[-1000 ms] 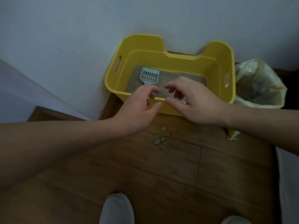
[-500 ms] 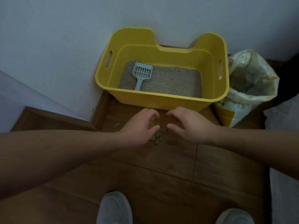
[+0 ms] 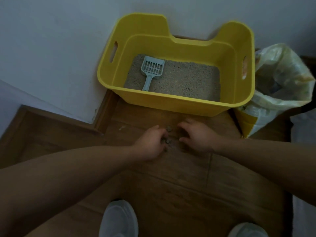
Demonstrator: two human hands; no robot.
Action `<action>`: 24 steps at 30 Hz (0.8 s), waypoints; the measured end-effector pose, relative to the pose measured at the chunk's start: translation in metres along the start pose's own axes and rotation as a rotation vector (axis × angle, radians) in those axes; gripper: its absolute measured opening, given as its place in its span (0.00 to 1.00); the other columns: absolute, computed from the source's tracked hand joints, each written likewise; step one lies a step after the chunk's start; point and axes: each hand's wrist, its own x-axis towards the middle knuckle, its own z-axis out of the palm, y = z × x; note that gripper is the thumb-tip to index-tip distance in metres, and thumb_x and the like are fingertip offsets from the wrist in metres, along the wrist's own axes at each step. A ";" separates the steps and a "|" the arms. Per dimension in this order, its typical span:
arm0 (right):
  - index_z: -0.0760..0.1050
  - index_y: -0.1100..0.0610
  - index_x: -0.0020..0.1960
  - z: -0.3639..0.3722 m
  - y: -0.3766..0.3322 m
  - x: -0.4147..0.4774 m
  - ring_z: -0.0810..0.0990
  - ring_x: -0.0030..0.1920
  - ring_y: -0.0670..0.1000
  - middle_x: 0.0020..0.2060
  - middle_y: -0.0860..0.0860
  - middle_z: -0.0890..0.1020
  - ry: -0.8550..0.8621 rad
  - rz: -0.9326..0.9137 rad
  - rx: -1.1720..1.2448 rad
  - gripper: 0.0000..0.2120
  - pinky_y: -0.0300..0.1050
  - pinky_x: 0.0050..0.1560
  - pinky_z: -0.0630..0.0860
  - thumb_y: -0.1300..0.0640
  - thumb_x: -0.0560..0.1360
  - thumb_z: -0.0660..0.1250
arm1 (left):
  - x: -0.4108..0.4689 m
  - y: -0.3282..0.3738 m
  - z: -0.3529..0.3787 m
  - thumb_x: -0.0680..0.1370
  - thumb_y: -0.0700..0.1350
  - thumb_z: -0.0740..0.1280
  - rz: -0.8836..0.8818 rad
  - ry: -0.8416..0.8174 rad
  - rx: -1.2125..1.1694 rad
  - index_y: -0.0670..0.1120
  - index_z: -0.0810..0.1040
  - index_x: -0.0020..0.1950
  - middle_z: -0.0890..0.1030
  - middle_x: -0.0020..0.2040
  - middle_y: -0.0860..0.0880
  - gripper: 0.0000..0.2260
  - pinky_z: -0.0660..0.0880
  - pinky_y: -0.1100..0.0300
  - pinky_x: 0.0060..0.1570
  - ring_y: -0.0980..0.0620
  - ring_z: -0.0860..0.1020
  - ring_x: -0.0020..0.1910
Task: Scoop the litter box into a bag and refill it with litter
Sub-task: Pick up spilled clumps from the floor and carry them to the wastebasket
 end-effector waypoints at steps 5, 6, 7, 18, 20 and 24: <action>0.72 0.54 0.66 0.013 0.001 0.006 0.76 0.58 0.56 0.59 0.54 0.73 -0.058 0.020 0.005 0.20 0.48 0.58 0.73 0.50 0.76 0.68 | 0.008 0.001 0.013 0.76 0.46 0.71 -0.060 0.011 0.036 0.47 0.78 0.58 0.73 0.58 0.46 0.11 0.70 0.57 0.57 0.45 0.75 0.58; 0.73 0.54 0.65 0.015 0.001 0.008 0.76 0.57 0.56 0.59 0.54 0.73 -0.071 0.026 0.003 0.19 0.49 0.58 0.74 0.50 0.76 0.68 | 0.010 0.000 0.014 0.76 0.45 0.71 -0.071 0.005 0.038 0.47 0.78 0.57 0.73 0.58 0.45 0.11 0.71 0.56 0.57 0.45 0.75 0.58; 0.73 0.54 0.65 0.017 0.002 0.009 0.76 0.57 0.56 0.59 0.54 0.73 -0.085 0.031 0.000 0.19 0.49 0.58 0.74 0.50 0.76 0.68 | 0.011 -0.002 0.015 0.76 0.45 0.71 -0.079 -0.001 0.040 0.47 0.78 0.57 0.73 0.59 0.45 0.11 0.71 0.56 0.57 0.45 0.75 0.58; 0.75 0.55 0.49 0.021 0.002 0.017 0.77 0.50 0.57 0.50 0.53 0.76 -0.044 0.063 0.024 0.06 0.47 0.48 0.72 0.57 0.73 0.68 | 0.010 -0.010 0.009 0.74 0.42 0.71 -0.057 0.068 -0.004 0.46 0.77 0.48 0.71 0.48 0.50 0.05 0.69 0.57 0.46 0.48 0.74 0.48; 0.74 0.54 0.47 0.019 -0.001 0.014 0.77 0.48 0.55 0.45 0.51 0.78 -0.027 0.066 0.066 0.05 0.47 0.44 0.72 0.57 0.72 0.68 | 0.008 -0.011 0.005 0.73 0.41 0.71 -0.049 0.068 0.000 0.46 0.76 0.46 0.73 0.46 0.49 0.05 0.67 0.57 0.42 0.49 0.73 0.46; 0.75 0.52 0.50 0.023 -0.011 0.008 0.78 0.46 0.51 0.43 0.48 0.79 -0.005 0.081 0.153 0.05 0.43 0.40 0.68 0.54 0.75 0.69 | 0.003 -0.014 0.003 0.72 0.40 0.71 -0.072 0.064 -0.031 0.46 0.74 0.44 0.77 0.41 0.51 0.07 0.71 0.55 0.39 0.49 0.75 0.43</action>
